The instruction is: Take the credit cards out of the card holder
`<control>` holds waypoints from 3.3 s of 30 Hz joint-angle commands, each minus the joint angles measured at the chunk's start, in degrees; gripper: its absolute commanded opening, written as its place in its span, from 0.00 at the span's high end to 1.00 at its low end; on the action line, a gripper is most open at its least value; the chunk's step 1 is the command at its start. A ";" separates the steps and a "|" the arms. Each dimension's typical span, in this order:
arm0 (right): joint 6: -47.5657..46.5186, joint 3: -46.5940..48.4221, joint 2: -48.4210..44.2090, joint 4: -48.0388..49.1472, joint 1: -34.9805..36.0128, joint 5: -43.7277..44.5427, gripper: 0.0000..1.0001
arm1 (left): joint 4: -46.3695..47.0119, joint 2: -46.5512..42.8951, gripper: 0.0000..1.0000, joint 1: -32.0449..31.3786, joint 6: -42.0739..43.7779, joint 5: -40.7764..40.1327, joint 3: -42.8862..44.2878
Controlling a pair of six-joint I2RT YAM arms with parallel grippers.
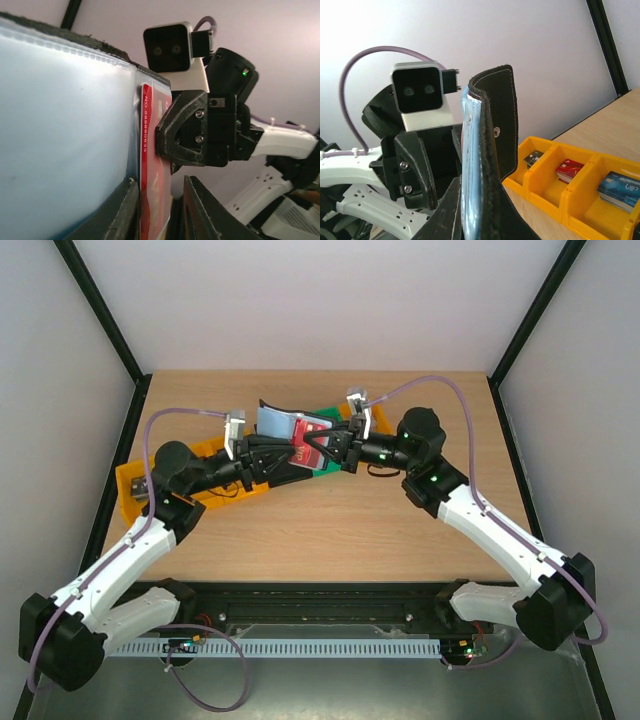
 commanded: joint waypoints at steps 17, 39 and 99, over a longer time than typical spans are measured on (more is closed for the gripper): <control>1.21 1.95 5.03 8.52 5.45 3.42 0.98 | -12.61 -0.45 0.97 -3.84 8.76 5.81 2.04; 4.66 -5.16 -2.31 9.85 -0.06 -6.63 0.76 | -9.13 -6.41 0.97 5.38 3.48 0.49 -1.00; -3.05 -3.47 -7.77 -14.58 -8.92 2.16 0.98 | -44.12 -7.23 0.98 40.21 -19.19 -38.15 -10.28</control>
